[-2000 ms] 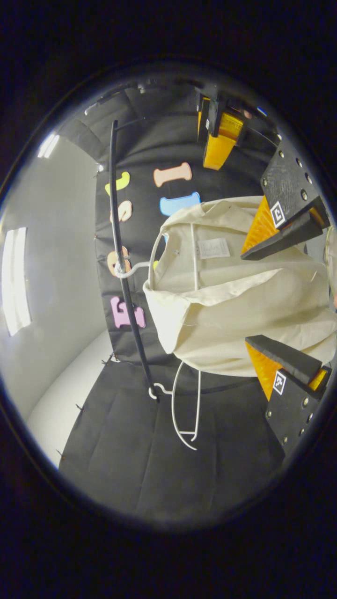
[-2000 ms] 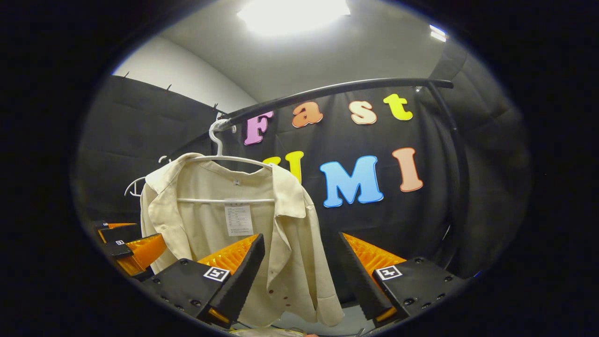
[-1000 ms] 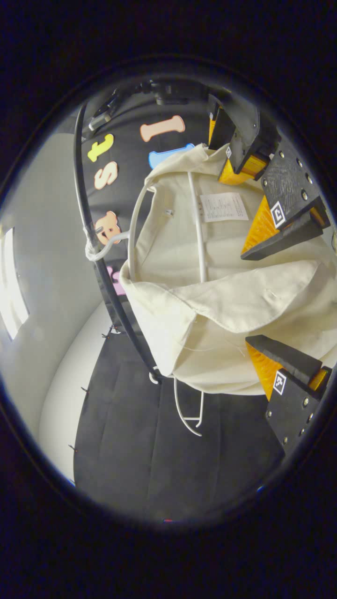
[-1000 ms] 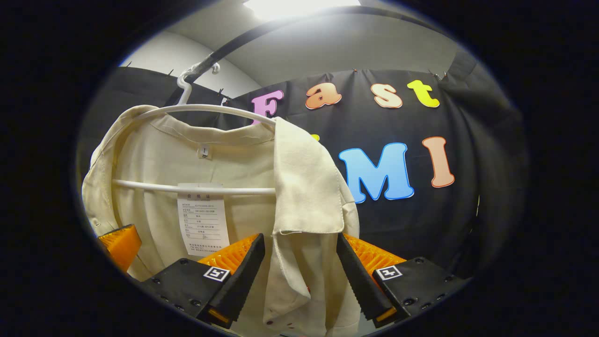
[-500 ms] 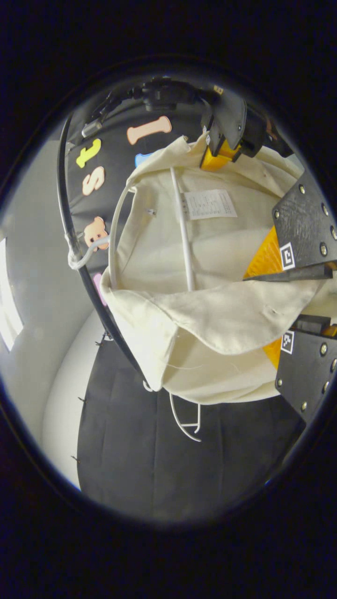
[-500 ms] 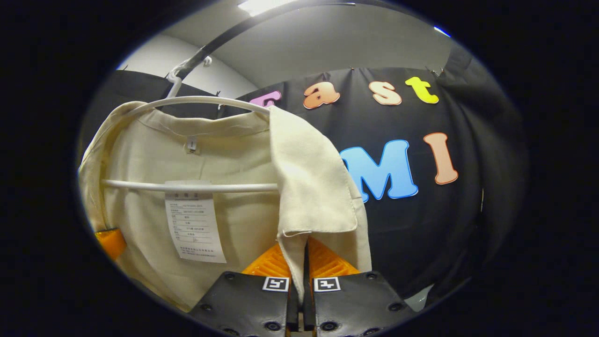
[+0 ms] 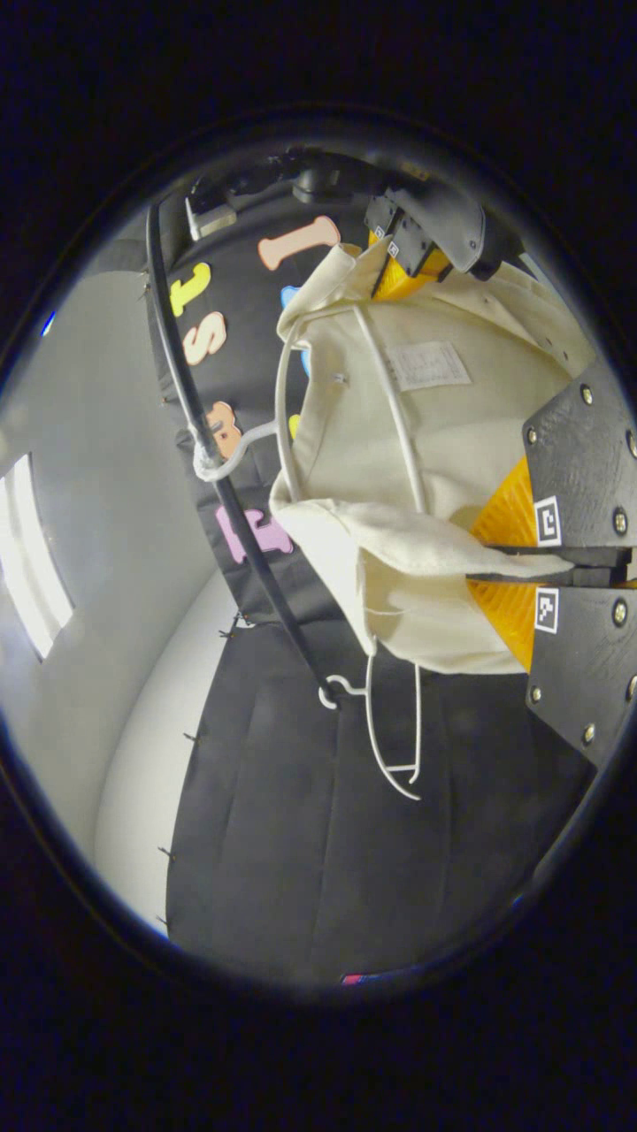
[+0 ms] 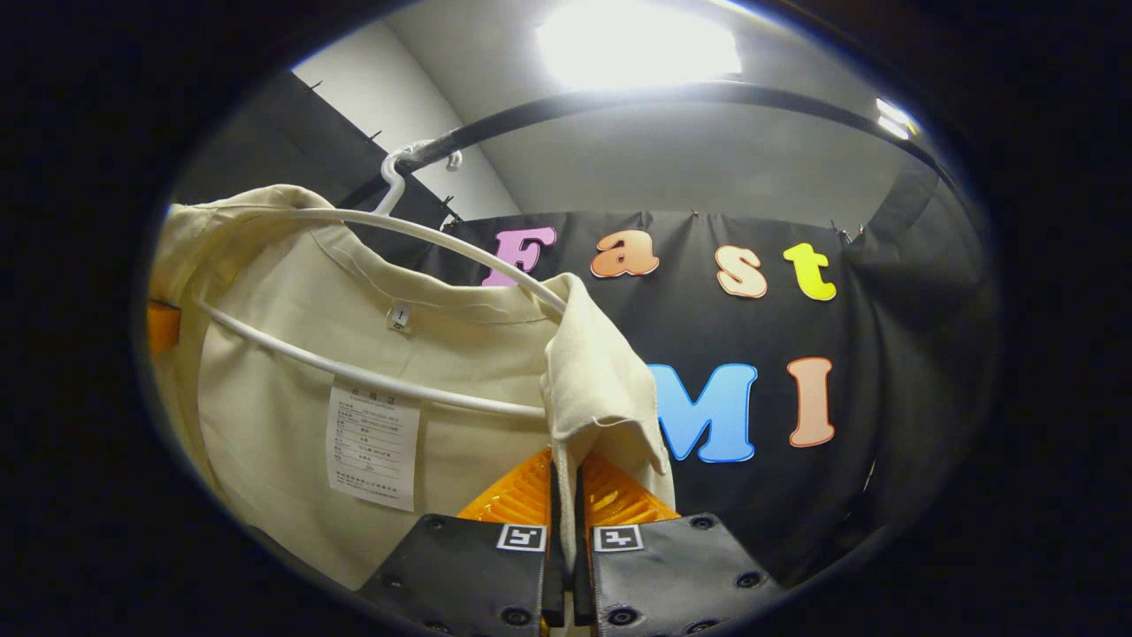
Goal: Grasp the clothes on the hanger with both hands and then place them into the laundry hamper below.
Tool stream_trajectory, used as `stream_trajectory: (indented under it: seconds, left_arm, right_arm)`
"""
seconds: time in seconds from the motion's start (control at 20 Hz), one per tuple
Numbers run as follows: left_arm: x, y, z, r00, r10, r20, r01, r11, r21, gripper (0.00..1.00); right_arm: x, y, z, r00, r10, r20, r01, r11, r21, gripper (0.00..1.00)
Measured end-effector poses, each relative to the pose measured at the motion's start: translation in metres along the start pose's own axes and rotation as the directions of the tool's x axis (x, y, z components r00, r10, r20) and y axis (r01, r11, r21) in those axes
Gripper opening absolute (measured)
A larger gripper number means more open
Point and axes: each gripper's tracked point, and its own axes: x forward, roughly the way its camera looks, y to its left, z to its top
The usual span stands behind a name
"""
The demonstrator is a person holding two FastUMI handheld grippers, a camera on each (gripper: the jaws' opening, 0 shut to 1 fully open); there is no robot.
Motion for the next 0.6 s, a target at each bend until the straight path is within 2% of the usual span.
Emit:
stream_trajectory:
  seconds: [0.15,0.4,0.6]
  left_arm:
    - [-0.007,0.019,0.013,0.999,0.028,0.028,-0.028,1.0,0.008,0.01]
    - [-0.001,0.052,0.045,0.991,0.102,0.088,-0.103,0.995,0.01,0.03]
    - [0.009,0.069,0.05,0.989,0.121,0.089,-0.119,0.993,-0.023,0.02]
  right_arm:
    - [0.001,-0.016,0.004,0.999,-0.033,0.007,0.033,0.999,-0.008,0.05]
    - [0.006,-0.054,0.022,0.992,-0.118,0.035,0.118,0.993,0.014,0.05]
    - [0.012,-0.074,0.03,0.985,-0.162,0.051,0.16,0.986,0.043,0.05]
